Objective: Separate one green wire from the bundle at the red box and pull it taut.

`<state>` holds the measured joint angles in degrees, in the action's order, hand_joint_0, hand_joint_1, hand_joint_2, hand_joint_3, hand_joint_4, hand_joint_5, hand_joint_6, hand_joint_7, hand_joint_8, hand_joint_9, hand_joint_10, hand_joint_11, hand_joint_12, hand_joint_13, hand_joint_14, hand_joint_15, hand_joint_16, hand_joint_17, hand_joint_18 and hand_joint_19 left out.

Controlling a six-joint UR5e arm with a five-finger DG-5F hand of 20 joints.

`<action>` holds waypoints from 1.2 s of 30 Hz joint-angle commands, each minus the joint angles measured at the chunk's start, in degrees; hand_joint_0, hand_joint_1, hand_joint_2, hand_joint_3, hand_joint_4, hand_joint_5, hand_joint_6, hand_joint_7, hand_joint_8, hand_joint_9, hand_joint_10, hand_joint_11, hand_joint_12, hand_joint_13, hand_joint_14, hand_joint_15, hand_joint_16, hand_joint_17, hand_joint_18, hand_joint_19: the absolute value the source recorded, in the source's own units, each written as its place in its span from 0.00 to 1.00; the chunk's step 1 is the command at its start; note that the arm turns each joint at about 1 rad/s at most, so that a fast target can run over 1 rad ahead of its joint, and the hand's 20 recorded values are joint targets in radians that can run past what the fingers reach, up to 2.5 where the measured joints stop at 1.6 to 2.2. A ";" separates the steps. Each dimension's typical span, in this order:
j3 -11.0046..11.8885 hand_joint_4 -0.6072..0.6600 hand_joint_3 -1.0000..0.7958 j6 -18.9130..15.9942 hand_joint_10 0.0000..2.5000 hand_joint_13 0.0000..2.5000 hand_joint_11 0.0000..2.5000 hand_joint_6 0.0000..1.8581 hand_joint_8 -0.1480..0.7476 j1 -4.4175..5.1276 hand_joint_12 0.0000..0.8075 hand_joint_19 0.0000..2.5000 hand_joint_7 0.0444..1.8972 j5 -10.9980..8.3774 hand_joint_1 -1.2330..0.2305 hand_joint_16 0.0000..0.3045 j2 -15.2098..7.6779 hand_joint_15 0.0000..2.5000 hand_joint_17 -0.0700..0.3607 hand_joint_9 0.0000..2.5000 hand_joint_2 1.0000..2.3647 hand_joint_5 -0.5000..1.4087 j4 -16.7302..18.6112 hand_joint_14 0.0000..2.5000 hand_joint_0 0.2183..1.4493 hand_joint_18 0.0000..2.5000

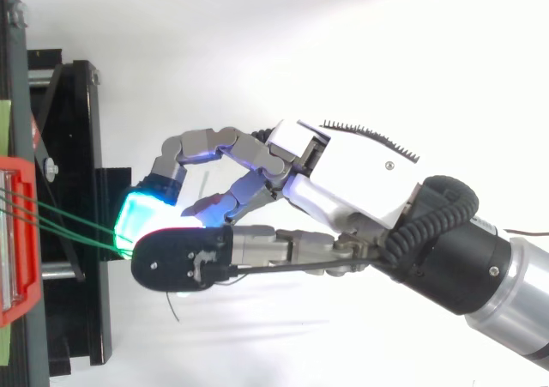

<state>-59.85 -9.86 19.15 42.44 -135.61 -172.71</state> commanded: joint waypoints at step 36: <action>0.00 0.46 0.37 0.02 0.01 0.35 0.33 0.48 0.46 0.01 0.44 0.14 0.58 -0.08 0.22 0.15 0.00 0.16 0.40 0.45 0.01 0.16 0.01 0.01 0.39 0.33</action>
<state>-59.85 -9.86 19.16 42.36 -135.61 -172.75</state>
